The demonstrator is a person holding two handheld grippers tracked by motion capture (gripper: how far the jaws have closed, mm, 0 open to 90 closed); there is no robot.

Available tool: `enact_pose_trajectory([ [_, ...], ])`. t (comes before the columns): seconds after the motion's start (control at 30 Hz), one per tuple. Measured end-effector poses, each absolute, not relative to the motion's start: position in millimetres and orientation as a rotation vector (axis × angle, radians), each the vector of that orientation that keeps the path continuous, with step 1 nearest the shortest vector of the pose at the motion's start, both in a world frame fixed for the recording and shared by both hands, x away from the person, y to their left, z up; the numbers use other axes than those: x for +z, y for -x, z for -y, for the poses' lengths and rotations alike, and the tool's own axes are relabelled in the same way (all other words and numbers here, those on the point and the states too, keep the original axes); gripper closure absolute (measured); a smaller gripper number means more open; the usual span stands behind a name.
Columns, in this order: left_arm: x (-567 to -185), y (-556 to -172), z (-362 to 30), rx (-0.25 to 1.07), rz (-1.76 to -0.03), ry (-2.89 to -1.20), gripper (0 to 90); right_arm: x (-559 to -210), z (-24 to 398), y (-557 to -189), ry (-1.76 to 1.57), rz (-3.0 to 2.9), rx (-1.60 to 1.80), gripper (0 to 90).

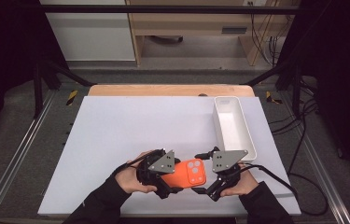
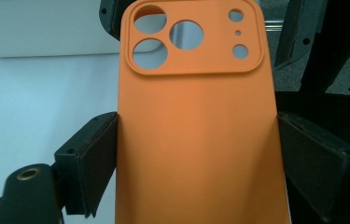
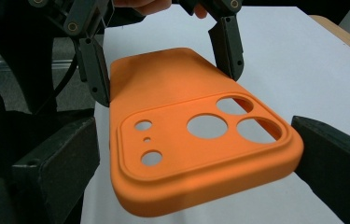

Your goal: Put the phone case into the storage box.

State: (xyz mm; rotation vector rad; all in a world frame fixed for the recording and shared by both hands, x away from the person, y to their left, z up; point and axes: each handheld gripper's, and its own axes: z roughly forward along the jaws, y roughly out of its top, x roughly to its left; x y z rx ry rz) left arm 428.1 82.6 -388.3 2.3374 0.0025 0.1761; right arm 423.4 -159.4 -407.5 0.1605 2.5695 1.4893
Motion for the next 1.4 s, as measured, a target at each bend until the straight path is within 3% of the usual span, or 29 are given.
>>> enact_pose_trajectory([
  [1.4, -398.9, -422.8, -82.0, 0.112, 0.056, -2.336, 15.2, -421.4, 150.6, -421.7, -0.008, -2.618, 1.532, 12.7],
])
